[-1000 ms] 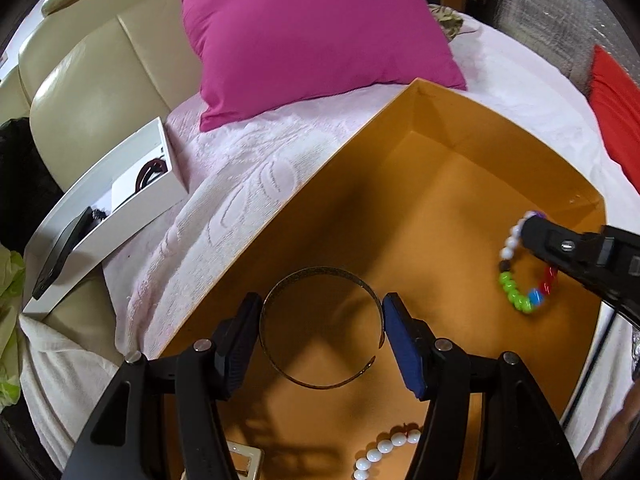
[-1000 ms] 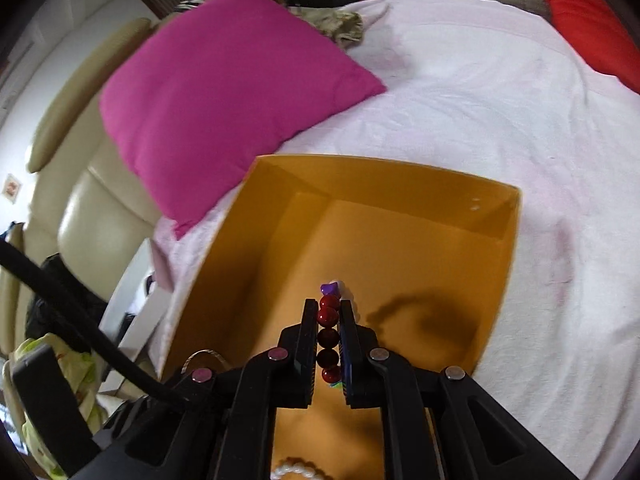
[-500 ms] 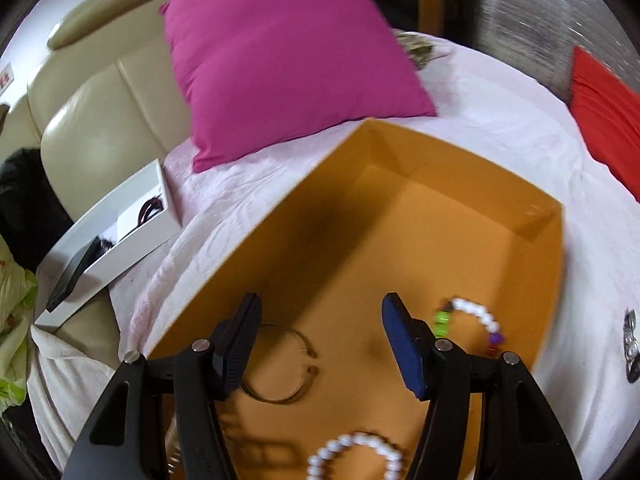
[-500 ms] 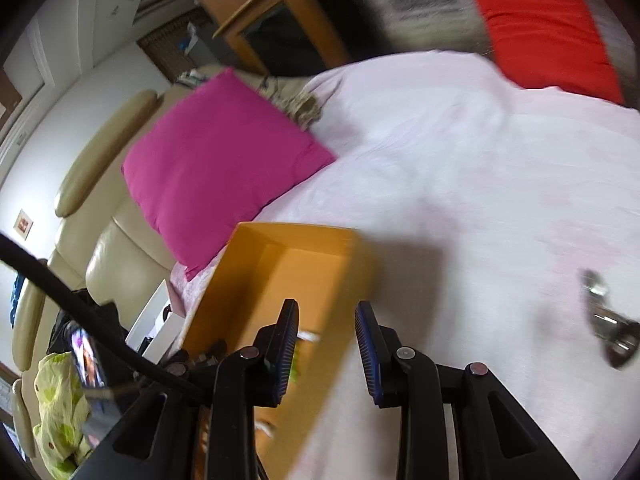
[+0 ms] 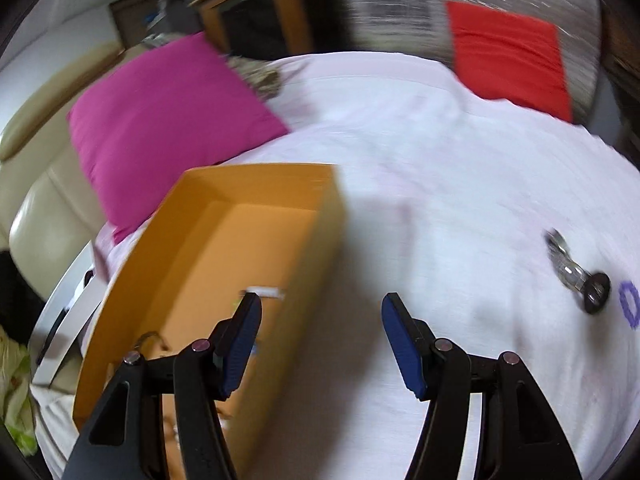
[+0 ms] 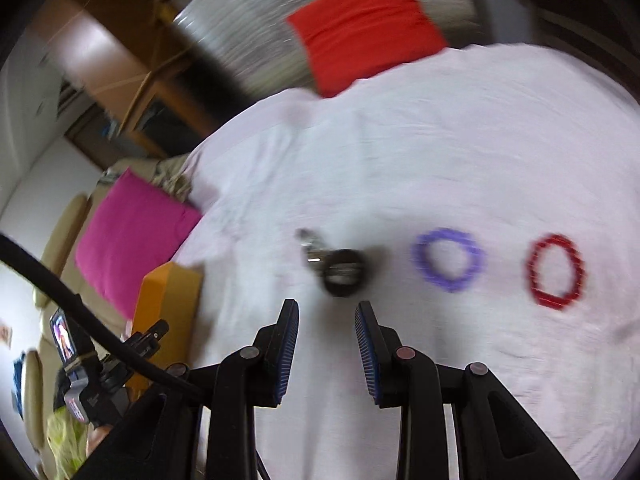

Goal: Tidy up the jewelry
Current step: 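Move both open tools back over the table toward the watch, then grasp the black hair tie with the right tool while the left tool moves over the silver watch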

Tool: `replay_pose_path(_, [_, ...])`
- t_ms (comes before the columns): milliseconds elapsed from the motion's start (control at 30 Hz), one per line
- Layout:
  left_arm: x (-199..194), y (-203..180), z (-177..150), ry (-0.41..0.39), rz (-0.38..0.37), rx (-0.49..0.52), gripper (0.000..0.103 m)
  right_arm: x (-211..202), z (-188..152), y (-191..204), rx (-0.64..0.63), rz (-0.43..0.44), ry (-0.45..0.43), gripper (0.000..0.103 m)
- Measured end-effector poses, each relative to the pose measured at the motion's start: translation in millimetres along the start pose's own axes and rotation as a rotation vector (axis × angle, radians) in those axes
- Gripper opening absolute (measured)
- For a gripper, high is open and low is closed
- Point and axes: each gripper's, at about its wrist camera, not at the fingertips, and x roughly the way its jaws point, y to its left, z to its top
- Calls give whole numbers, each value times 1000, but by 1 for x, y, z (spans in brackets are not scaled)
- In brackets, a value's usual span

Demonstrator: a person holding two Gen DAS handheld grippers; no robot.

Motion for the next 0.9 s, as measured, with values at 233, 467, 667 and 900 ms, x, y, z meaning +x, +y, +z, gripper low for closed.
replay_pose_path(233, [-1,-48,-4,5,-31,107,63,1,5,-46,132,25,33,32])
replay_pose_path(467, [-2,-84,-10,33,-86,146,64,22,8,-48,123,64,68,32])
replay_pose_path(667, [5,-92,-9,60,-105,154,64,55,19,-24,33,49,73,32])
replay_pose_path(900, [14,-76,-2,70,-85,124,64,85,26,-23,33,31,90,32])
